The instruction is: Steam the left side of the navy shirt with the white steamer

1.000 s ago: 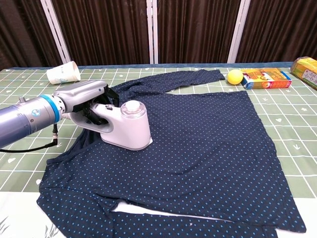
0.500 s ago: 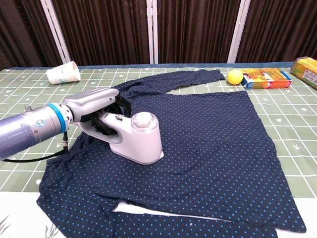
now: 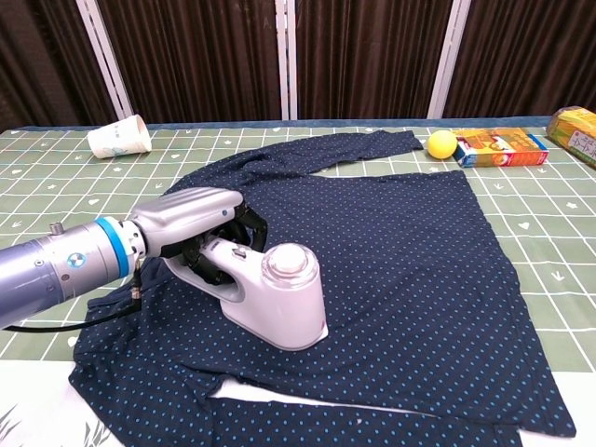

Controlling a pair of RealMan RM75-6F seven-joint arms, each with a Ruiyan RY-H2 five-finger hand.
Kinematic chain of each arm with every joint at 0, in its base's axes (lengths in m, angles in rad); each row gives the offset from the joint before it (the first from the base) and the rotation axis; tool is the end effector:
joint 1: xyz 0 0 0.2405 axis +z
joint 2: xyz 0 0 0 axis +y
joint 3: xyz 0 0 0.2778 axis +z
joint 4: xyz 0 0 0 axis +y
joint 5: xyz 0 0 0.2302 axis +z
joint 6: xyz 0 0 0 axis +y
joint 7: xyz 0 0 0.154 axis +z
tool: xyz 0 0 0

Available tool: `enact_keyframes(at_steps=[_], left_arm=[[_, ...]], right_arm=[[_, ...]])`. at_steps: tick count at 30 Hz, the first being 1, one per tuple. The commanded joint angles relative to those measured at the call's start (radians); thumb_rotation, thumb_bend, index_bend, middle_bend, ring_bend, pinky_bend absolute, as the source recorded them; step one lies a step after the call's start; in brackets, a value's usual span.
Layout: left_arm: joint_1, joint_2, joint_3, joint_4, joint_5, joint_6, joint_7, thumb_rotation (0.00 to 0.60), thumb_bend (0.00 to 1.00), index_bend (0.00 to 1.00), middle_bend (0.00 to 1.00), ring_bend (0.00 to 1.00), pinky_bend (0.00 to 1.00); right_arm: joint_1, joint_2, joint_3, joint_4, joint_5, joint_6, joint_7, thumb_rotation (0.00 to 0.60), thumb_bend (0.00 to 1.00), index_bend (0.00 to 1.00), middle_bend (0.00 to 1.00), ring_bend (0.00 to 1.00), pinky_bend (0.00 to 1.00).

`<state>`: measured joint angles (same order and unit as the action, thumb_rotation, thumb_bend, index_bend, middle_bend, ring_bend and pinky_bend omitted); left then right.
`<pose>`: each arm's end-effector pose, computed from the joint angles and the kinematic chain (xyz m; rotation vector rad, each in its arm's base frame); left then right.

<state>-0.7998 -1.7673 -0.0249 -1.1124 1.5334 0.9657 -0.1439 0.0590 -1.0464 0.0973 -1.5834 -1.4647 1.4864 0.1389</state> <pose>-0.1550 0.3512 -0.1163 -2.1595 -0.9410 -1.1098 -0.3548 -0.1968 0.1894 1.2915 -0.9184 0.9408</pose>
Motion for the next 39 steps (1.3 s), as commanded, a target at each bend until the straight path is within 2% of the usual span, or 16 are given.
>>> enact_keyframes(at_steps=[1, 14, 28, 39], left_arm=[[0.002, 0.005, 0.005, -0.005, 0.001, -0.003, 0.0, 0.6, 0.07, 0.93, 0.81, 0.76, 0.97], [0.014, 0.037, 0.003, 0.01, -0.005, 0.004, 0.001, 0.6, 0.06, 0.93, 0.81, 0.76, 0.96], [0.043, 0.071, -0.008, 0.052, -0.026, 0.025, -0.052, 0.6, 0.06, 0.93, 0.81, 0.76, 0.96], [0.043, 0.064, 0.006, 0.033, -0.002, 0.026, -0.054, 0.6, 0.06, 0.93, 0.81, 0.76, 0.96]], right_arm=[[-0.001, 0.0, 0.0, -0.002, -0.001, 0.004, -0.001, 0.6, 0.0, 0.0, 0.0, 0.0, 0.0], [-0.002, 0.002, -0.002, -0.005, -0.005, 0.006, -0.001, 0.6, 0.0, 0.0, 0.0, 0.0, 0.0], [-0.002, -0.001, -0.004, -0.009, -0.009, 0.008, -0.012, 0.6, 0.0, 0.0, 0.0, 0.0, 0.0], [-0.002, -0.001, -0.004, -0.01, -0.01, 0.008, -0.013, 0.6, 0.0, 0.0, 0.0, 0.0, 0.0]])
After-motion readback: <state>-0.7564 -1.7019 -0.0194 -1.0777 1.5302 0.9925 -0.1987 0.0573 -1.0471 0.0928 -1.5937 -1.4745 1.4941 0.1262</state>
